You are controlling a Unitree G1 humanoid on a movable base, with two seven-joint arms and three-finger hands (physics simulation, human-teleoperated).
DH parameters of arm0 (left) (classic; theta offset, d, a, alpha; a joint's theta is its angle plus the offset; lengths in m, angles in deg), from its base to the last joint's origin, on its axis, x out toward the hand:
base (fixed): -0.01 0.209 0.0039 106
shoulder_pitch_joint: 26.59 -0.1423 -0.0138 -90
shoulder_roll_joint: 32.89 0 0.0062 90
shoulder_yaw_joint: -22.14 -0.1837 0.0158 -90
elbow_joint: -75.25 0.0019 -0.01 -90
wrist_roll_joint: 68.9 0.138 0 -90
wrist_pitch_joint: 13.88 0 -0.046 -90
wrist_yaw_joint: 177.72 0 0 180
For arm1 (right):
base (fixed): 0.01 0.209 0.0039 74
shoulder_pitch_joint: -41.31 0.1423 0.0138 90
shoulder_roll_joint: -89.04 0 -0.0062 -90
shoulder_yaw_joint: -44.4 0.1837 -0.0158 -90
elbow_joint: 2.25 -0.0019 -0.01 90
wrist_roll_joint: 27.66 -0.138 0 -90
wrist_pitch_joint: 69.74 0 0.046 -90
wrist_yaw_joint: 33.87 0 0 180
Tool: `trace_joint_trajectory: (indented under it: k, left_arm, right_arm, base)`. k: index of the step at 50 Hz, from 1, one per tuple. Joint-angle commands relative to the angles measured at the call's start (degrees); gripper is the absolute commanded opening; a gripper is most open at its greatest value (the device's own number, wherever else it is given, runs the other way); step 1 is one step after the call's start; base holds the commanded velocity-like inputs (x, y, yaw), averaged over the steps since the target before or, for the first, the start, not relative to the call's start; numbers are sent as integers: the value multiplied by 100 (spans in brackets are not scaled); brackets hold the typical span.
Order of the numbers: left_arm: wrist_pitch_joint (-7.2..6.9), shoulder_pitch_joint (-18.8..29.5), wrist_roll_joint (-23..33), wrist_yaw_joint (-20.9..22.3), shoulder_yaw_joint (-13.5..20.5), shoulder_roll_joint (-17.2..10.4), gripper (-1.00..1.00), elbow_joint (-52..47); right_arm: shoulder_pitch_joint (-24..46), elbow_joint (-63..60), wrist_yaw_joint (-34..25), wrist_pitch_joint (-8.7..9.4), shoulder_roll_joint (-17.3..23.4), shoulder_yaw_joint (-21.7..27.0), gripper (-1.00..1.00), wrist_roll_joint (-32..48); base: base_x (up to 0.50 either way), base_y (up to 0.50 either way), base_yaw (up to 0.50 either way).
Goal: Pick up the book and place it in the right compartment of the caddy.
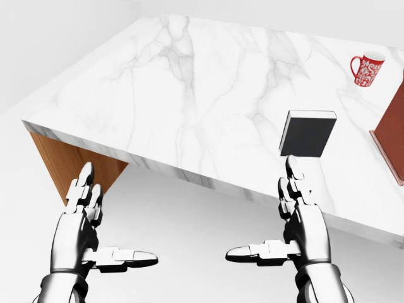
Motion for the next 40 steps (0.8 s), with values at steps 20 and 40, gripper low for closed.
trace_joint_trajectory:
  k: [20, 40]
  left_arm:
    - [35, 35, -21, -21, 13, -6, 100, 115]
    - [61, 18, -8, -1, 6, -11, 100, 99]
  right_arm:
    - [20, 114, -25, 6, 2, -16, 100, 17]
    - [23, 130, -31, 38, -1, -1, 100, -51]
  base:
    - [0, 0, 16]
    - [14, -27, 0]
